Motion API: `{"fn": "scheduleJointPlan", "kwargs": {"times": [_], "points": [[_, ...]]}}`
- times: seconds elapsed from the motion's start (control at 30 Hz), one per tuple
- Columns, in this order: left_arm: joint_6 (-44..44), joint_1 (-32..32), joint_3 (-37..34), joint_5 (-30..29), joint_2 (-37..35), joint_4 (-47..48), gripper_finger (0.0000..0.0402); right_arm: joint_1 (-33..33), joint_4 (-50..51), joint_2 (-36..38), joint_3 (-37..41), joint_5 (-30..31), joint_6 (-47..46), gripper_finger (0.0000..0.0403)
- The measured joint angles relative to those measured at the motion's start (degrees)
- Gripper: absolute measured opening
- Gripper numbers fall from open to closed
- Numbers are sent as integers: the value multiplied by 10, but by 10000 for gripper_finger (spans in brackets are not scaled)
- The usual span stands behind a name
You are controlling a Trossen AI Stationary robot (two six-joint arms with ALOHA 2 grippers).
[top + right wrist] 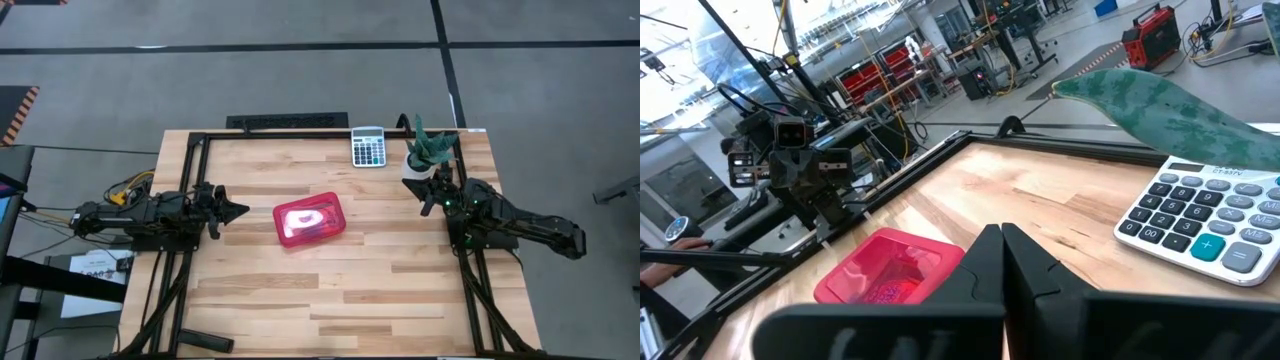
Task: Pack school essentials
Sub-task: Return to Home Position
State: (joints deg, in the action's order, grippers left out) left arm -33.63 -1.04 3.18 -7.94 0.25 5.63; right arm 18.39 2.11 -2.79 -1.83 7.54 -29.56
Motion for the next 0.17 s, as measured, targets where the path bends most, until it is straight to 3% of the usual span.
{"fn": "scheduleJointPlan", "kwargs": {"times": [0.17], "points": [[0, 0, 0, 0, 0, 0, 0, 0, 0, 0, 0, 0, 0, 6]]}}
